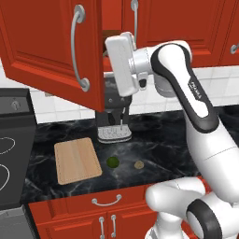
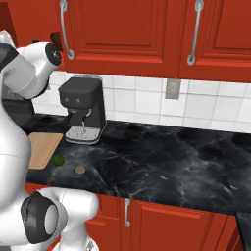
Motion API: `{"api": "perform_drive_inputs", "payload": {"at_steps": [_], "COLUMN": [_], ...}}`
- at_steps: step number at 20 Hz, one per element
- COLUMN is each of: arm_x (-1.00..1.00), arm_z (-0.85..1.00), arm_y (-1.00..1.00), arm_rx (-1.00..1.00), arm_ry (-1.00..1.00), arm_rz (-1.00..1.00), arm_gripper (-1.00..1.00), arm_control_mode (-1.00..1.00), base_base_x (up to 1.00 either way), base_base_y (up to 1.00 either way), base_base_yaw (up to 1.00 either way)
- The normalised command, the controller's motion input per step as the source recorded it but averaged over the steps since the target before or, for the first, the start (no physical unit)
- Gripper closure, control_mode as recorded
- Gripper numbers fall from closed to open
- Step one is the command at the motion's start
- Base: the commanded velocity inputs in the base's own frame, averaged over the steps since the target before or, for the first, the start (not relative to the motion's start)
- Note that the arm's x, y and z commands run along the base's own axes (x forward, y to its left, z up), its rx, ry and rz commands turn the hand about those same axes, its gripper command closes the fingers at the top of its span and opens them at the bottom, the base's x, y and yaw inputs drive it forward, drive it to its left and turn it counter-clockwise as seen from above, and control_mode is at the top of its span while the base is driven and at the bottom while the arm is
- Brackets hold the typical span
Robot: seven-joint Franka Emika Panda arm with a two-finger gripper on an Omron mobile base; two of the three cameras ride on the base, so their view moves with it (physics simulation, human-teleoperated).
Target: Open the cabinet. Place the bowl and condiment on the counter. Then place the lime and garlic on the cutting board.
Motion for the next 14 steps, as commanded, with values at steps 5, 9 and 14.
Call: {"api": "perform_drive_inputs", "payload": {"at_steps": [5,9,14], "arm_x": [0.25,0.11,0.13], "arm_z": [0.0,0.0,0.0], "arm_y": [0.14,0.22,0.3], "arm_rx": [0.02,0.0,0.0], "arm_ry": [0.0,0.0,0.0], "arm_rz": [0.04,0.02,0.02], "arm_gripper": [-1.0,-1.0,-1.0], "arm_control_mode": [-1.0,-1.0,-1.0], "base_base_x": [0.0,0.0,0.0], "base_base_y": [0.0,0.0,0.0], "base_base_yaw": [0.0,0.0,0.0]}}
